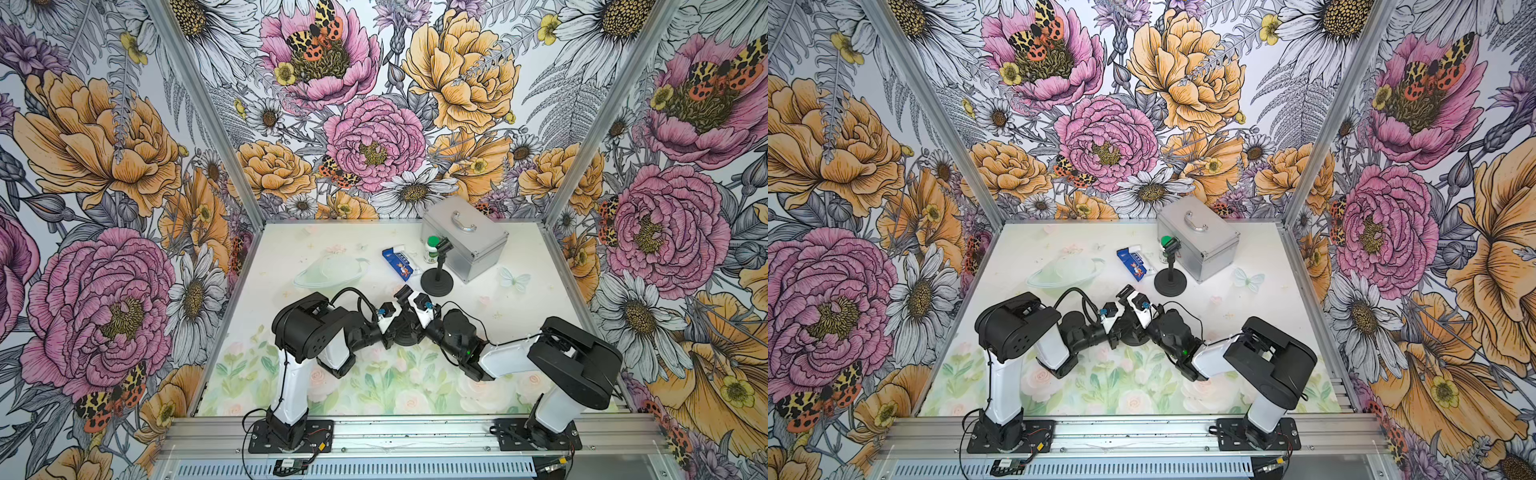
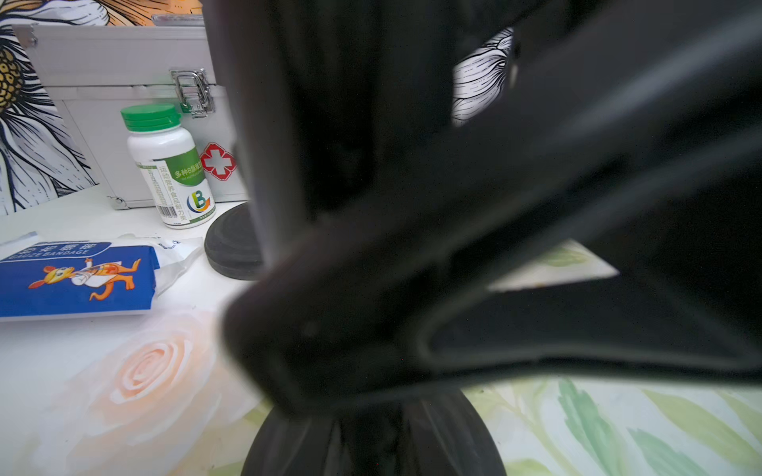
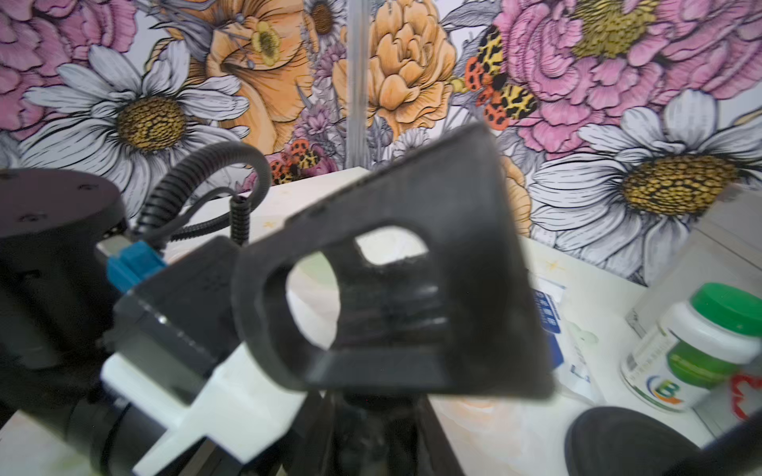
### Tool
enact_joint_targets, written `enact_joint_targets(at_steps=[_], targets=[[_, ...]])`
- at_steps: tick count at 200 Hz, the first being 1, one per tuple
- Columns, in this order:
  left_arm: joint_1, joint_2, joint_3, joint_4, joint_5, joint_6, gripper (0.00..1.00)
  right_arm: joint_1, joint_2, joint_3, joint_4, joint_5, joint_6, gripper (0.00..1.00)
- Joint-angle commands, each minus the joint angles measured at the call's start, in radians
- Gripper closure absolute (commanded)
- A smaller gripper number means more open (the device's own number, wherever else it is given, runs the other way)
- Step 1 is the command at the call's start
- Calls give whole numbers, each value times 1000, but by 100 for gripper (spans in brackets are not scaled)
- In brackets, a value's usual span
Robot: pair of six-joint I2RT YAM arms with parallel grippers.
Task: Assemble a microphone stand
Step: Screw the microphone stand pole into the microphone stand base.
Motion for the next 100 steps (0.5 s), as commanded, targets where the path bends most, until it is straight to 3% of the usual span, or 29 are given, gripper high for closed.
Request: enact_joint_targets(at_steps=[1, 20, 27, 35, 46, 76, 100], targets=[[15, -1, -20, -43, -104, 49, 80, 38, 101, -37, 38, 295, 135, 100], [13, -3, -20, -44, -103, 50, 80, 39, 95, -46, 61, 130, 68, 100], [13, -2, -20, -43, -103, 51, 80, 31, 78, -52, 58, 65, 29, 92], [13, -2, -20, -43, -102, 51, 80, 7, 43, -59, 38, -69, -18, 66], [12, -2, -19, -43, -100, 48, 80, -48, -17, -56, -36, -265, -60, 52], [12, -1, -17, -43, -94, 49, 80, -232, -113, 41, -361, -761, -100, 40], [13, -2, -18, -43, -96, 48, 80, -292, -99, 133, -550, -987, -175, 38]])
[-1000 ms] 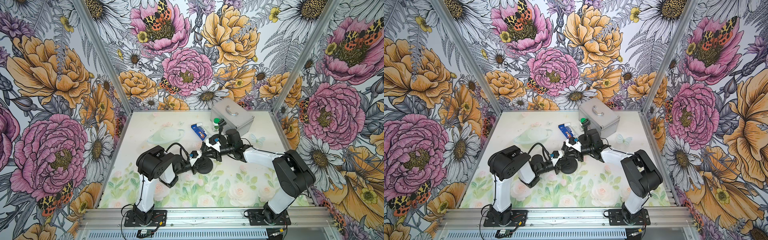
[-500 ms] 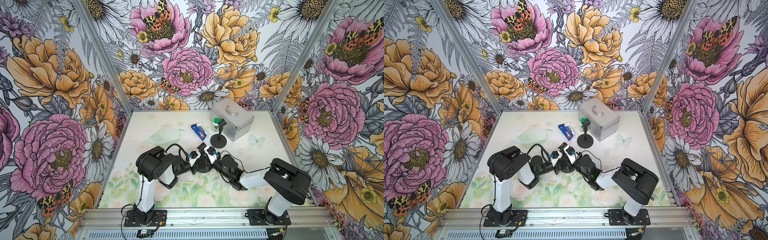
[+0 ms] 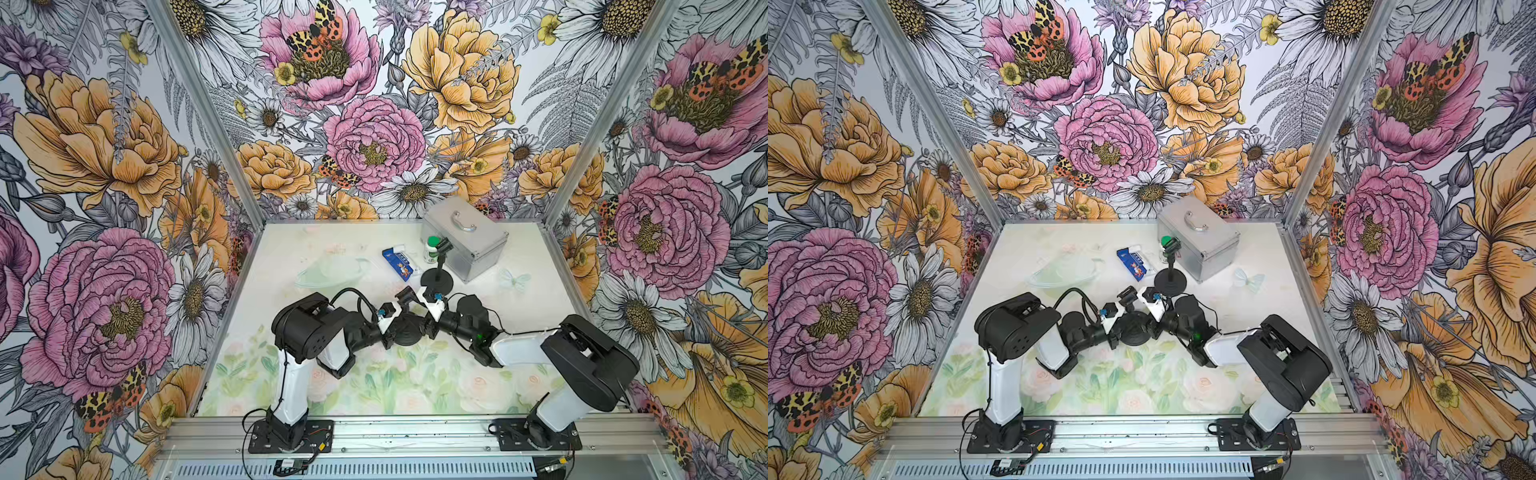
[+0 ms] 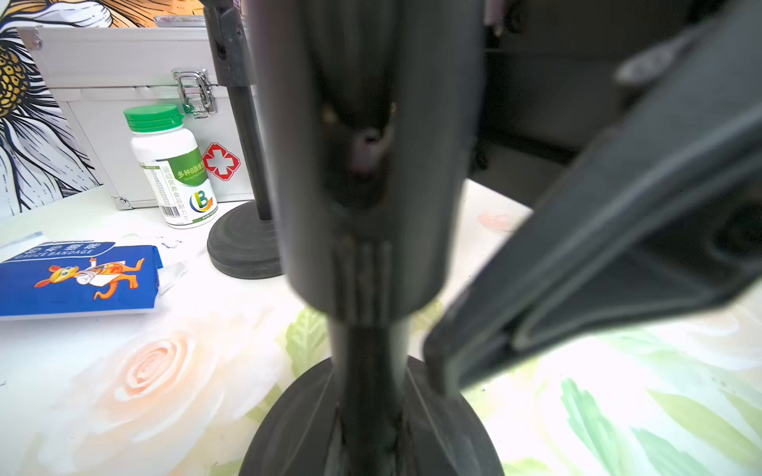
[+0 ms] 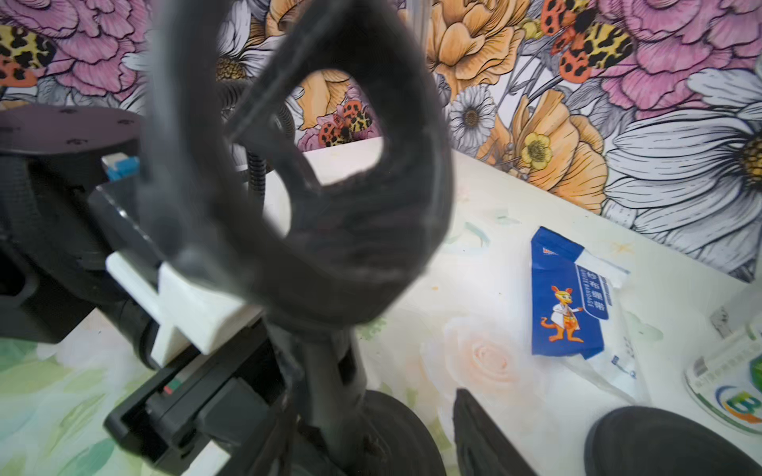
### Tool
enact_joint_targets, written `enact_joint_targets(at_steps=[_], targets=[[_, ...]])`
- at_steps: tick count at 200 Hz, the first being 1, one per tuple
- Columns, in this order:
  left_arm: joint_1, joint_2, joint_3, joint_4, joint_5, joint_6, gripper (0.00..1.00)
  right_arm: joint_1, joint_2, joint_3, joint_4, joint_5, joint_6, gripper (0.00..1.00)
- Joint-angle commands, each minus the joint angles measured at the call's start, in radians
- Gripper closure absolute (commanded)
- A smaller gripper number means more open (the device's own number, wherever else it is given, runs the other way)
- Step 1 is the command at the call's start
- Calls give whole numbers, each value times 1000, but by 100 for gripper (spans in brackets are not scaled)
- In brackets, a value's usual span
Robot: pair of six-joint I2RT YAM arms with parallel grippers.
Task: Assemble a microphone stand
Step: Screw the microphone stand pole into the microphone stand base.
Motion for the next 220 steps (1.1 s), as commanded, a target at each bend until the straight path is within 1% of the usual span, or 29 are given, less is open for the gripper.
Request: enact_joint_targets(at_steps=[1, 8, 22, 45, 51, 61, 80, 90, 99, 106, 116, 125, 134, 142, 151, 157, 162, 168, 174, 183, 191, 198, 205, 210, 220], targets=[[15, 1, -14, -44, -91, 42, 80, -40, -3, 97, -280, -404, -92, 39], [14, -1, -16, -44, -93, 44, 80, -52, 10, 132, -325, -450, -103, 39], [14, -1, -16, -44, -95, 44, 80, -70, 40, 196, -396, -504, -124, 44], [13, -1, -16, -44, -95, 45, 80, -80, 73, 278, -484, -519, -175, 50], [14, 1, -16, -44, -95, 44, 80, -81, 80, 291, -492, -516, -186, 55], [15, 1, -16, -44, -94, 43, 80, -82, 84, 305, -502, -483, -196, 67], [16, 1, -16, -44, -97, 42, 80, -79, 71, 302, -487, -356, -196, 100], [16, 2, -16, -45, -98, 40, 80, -75, 59, 271, -425, -265, -153, 100], [17, 3, -14, -43, -98, 39, 80, -65, 45, 216, -307, -132, -74, 100], [17, 5, -13, -44, -96, 37, 80, -47, 35, 157, -189, 14, -4, 100], [17, 5, -12, -43, -99, 37, 80, 2, 24, 73, -33, 297, 83, 100], [18, 5, -13, -44, -100, 34, 80, 73, 24, 12, 64, 556, 129, 100], [19, 5, -12, -45, -102, 33, 80, 147, 40, -21, 125, 784, 160, 100], [19, 5, -11, -44, -101, 32, 80, 227, 65, -29, 150, 949, 202, 100], [19, 5, -12, -44, -101, 32, 80, 284, 102, -25, 163, 1108, 283, 100], [19, 3, -13, -45, -101, 32, 80, 312, 131, -19, 168, 1173, 326, 100], [18, 3, -13, -45, -100, 32, 80, 328, 153, -12, 177, 1173, 330, 100], [19, 3, -14, -44, -100, 33, 80, 348, 173, -3, 192, 1150, 284, 100], [17, 2, -15, -44, -100, 32, 80, 369, 181, 9, 193, 1155, 243, 100], [17, 1, -16, -43, -100, 33, 80, 378, 178, 18, 186, 1151, 219, 100], [17, -1, -16, -43, -100, 32, 80, 370, 166, 16, 186, 1115, 215, 100], [17, 0, -16, -44, -100, 31, 80, 357, 152, 10, 184, 1048, 198, 100], [18, 1, -16, -43, -101, 32, 80, 333, 132, 1, 179, 942, 169, 87], [17, 1, -15, -44, -100, 32, 80, 313, 115, -4, 165, 838, 145, 77], [19, 1, -14, -44, -100, 33, 80, 264, 74, -5, 112, 624, 110, 66]])
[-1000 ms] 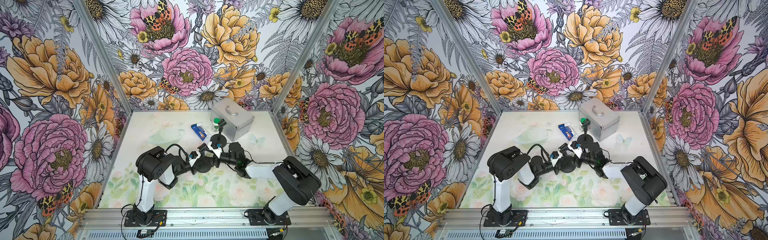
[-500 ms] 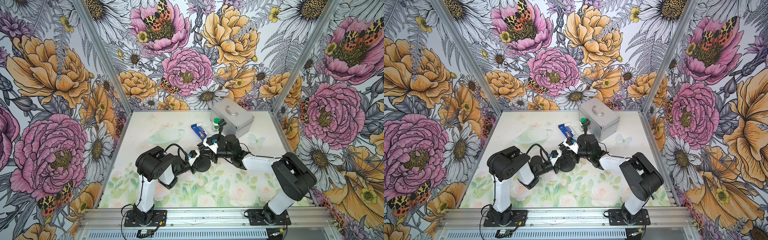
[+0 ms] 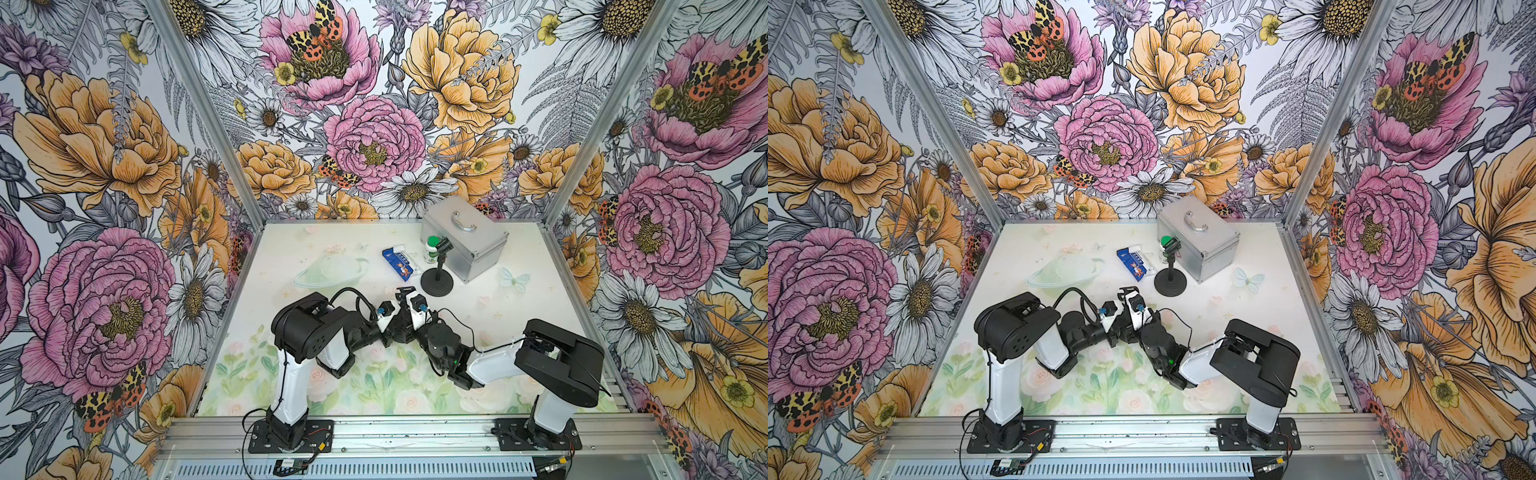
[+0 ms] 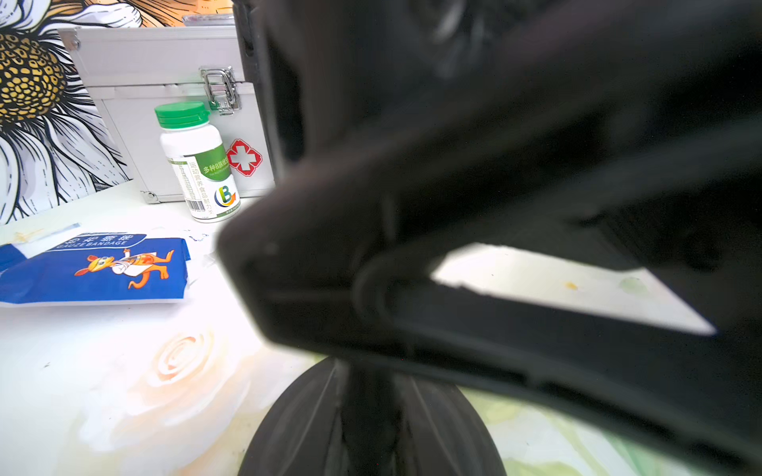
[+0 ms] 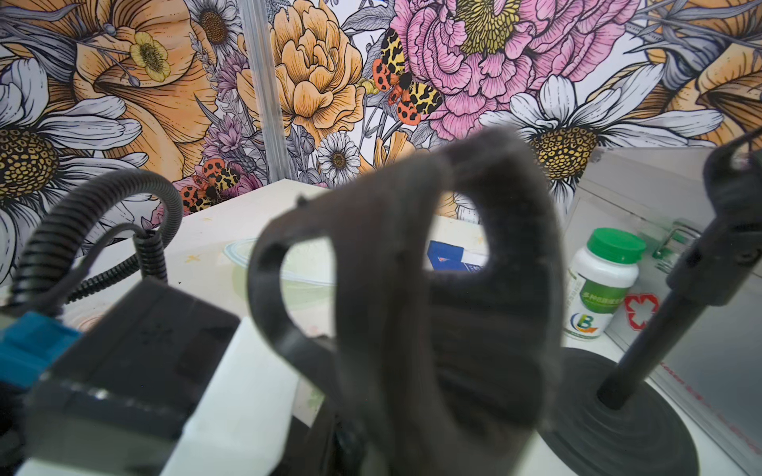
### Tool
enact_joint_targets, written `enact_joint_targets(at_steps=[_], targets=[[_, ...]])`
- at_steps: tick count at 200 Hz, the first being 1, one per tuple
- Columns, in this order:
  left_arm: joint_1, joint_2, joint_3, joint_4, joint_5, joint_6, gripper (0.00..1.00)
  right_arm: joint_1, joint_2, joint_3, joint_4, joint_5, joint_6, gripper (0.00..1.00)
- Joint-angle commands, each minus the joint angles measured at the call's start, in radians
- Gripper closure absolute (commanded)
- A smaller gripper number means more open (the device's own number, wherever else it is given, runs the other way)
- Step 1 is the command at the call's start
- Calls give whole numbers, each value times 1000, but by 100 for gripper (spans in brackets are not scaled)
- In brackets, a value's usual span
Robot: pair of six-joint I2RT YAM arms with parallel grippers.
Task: Assemble a microphone stand
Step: Screw the microphone stand pole into the microphone stand base.
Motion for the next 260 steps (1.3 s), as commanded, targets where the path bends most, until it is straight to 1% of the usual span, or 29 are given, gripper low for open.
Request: enact_joint_targets(at_steps=[1, 10, 17, 24, 34, 45, 67, 82, 121, 137, 141, 159, 167, 174, 180, 190, 200, 213, 221, 223, 224, 225, 232, 241, 246, 252, 260], targets=[[13, 2, -14, -39, -55, 23, 80, -95, -60, -27, -131, -281, -50, 65], [13, 4, -14, -40, -55, 22, 80, -152, -90, -16, -190, -492, -51, 56], [14, 4, -15, -38, -53, 22, 80, -190, -109, -4, -228, -680, -55, 52], [14, 4, -13, -39, -52, 20, 80, -241, -116, 10, -252, -837, -59, 49], [13, 5, -13, -40, -52, 20, 80, -275, -116, 26, -268, -988, -58, 47], [13, 4, -13, -38, -52, 21, 80, -306, -103, 45, -285, -1100, -65, 47], [15, 5, -13, -38, -53, 16, 80, -375, -53, 109, -371, -1245, -96, 48], [15, 4, -13, -39, -53, 14, 80, -398, -23, 157, -424, -1296, -125, 48], [18, 7, -11, -39, -53, 13, 80, -426, -10, 257, -527, -1318, -199, 48], [19, 8, -11, -38, -52, 11, 80, -431, -11, 296, -595, -1297, -247, 52], [19, 8, -10, -39, -52, 11, 80, -431, -10, 303, -607, -1288, -258, 56], [21, 8, -11, -37, -52, 10, 80, -431, -12, 309, -626, -1219, -287, 83], [21, 8, -11, -39, -52, 11, 80, -429, -14, 295, -602, -1174, -285, 91], [23, 9, -12, -39, -54, 8, 80, -423, -20, 268, -557, -1111, -274, 100], [23, 8, -11, -39, -54, 9, 80, -415, -25, 233, -502, -1031, -251, 100], [22, 8, -11, -40, -55, 7, 80, -389, -32, 158, -366, -846, -200, 100], [23, 9, -10, -39, -54, 6, 80, -348, -37, 84, -235, -608, -150, 100], [24, 10, -10, -39, -53, 5, 80, -265, -30, 15, -99, -274, -110, 100], [24, 10, -9, -39, -54, 5, 80, -208, -16, -1, -62, -55, -68, 100], [24, 10, -9, -39, -54, 4, 80, -206, -15, -3, -59, -32, -60, 100], [24, 10, -9, -39, -54, 4, 80, -180, -9, -4, -54, 16, -47, 100], [24, 10, -9, -39, -54, 5, 80, -180, -9, -4, -54, 16, -47, 100], [23, 10, -9, -39, -53, 4, 80, -125, 11, -2, -47, 155, -10, 100], [24, 10, -8, -39, -54, 4, 80, -66, 42, 10, -43, 270, 18, 100], [24, 10, -9, -39, -53, 3, 80, -40, 61, 21, -43, 310, 30, 100], [25, 10, -9, -39, -51, 4, 80, -16, 87, 36, -41, 320, 33, 100], [24, 10, -10, -38, -53, 4, 80, -5, 114, 51, -43, 273, 14, 100]])
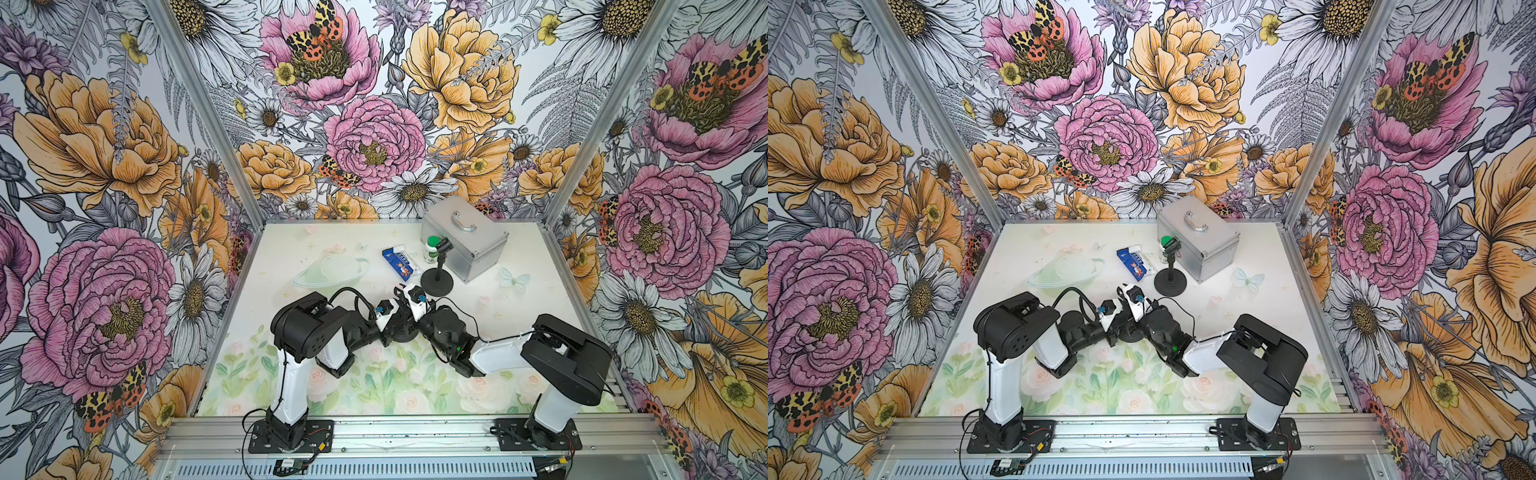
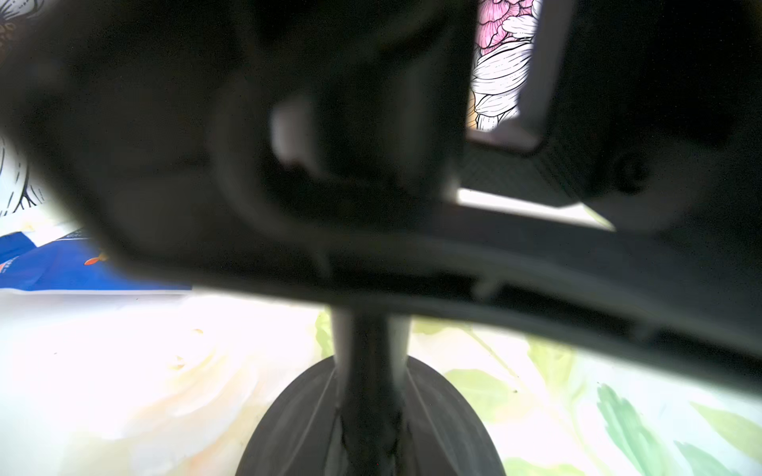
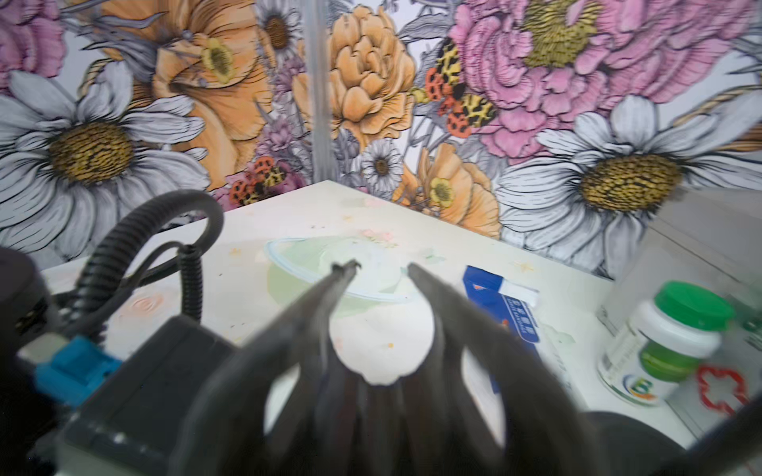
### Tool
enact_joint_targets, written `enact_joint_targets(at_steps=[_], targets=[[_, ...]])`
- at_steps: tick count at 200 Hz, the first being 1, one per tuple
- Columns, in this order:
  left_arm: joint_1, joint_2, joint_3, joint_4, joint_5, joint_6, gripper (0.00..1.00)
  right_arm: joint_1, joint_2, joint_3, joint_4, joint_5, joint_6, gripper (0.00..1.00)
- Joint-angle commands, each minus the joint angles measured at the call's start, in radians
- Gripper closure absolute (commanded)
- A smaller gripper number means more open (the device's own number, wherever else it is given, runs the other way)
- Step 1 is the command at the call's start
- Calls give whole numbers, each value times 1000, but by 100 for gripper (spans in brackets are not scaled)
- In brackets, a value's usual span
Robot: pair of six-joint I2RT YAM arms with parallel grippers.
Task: Assemble a microphone stand
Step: Screw the microphone stand pole into the microphone stand base.
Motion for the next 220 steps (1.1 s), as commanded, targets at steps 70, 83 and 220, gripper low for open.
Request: enact_joint_targets(at_steps=[70, 83, 220], targets=[[16, 6, -10, -36, -51, 18, 80, -208, -68, -77, -129, -671, -91, 49], [16, 8, -10, -36, -47, 17, 80, -256, -94, -52, -207, -802, -78, 42], [17, 10, -10, -36, -50, 17, 80, -392, 14, 280, -613, -1060, -268, 94]])
